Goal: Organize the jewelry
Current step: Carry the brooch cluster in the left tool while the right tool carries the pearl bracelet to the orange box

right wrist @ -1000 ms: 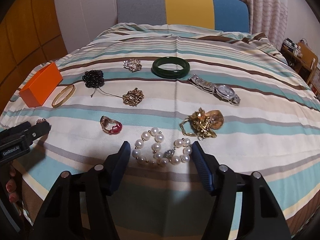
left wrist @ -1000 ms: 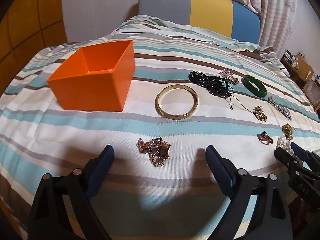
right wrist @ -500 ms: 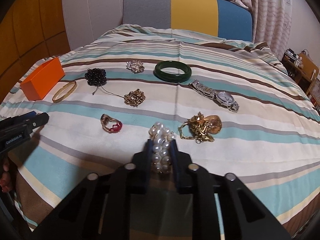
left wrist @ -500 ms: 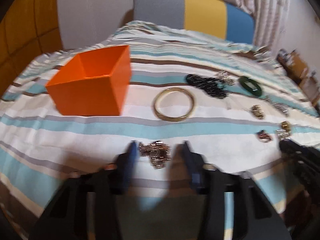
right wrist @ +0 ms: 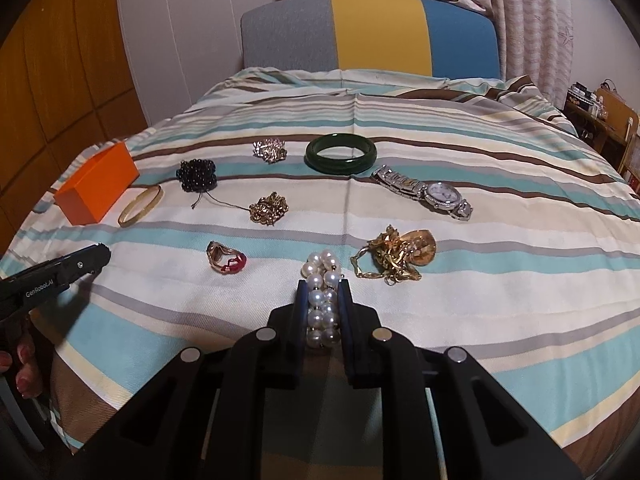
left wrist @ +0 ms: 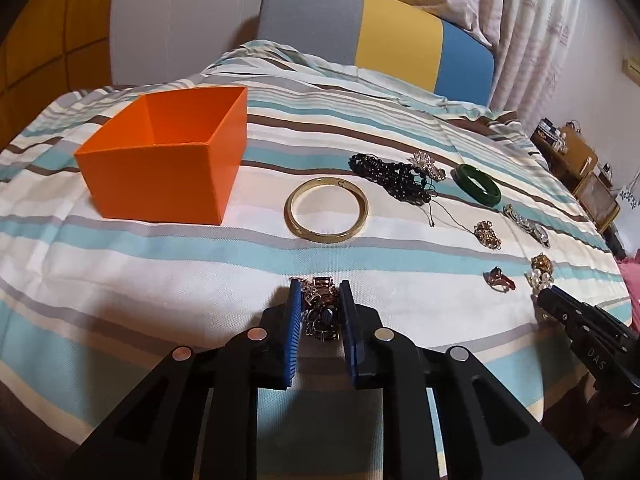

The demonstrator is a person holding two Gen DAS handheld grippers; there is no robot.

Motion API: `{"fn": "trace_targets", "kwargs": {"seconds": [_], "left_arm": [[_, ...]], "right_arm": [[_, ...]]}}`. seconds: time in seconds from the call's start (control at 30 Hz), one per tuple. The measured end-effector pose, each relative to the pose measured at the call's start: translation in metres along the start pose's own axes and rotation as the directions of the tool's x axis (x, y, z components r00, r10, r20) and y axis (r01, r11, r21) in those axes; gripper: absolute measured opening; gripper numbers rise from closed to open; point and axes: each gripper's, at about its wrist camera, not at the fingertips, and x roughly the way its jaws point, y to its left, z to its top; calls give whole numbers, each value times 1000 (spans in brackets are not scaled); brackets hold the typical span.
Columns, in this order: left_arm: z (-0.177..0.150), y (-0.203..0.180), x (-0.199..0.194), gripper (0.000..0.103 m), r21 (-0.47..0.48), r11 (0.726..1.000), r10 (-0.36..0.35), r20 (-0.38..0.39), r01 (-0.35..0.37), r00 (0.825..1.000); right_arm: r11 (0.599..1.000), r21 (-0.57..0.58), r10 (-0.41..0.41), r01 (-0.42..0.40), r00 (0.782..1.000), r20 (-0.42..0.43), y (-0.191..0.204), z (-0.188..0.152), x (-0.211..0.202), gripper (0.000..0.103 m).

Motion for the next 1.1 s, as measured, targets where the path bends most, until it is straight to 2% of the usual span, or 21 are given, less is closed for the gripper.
{"fn": "trace_targets", "kwargs": {"seconds": [0.4,0.67,0.9,1.1], "left_arm": [[11,-5,-20,19,4,1000,-10,55,10,998],[27,-4,-38,19,2,1000,-23,83,23,996],[50,3,-55,19,4,1000,-15,118,14,993],[73,19,-62,19,8,1000,22,154,-24,988]], "right_arm": [[1000,-3,7,-6,998,58,3,13,-16,13],[999,-24,38,-35,994,104,12,39,-35,13],[992,-67,111,-102,985,134,37,73,-43,13],[973,-124,212,-195,967,145,81,103,-35,13]]}}
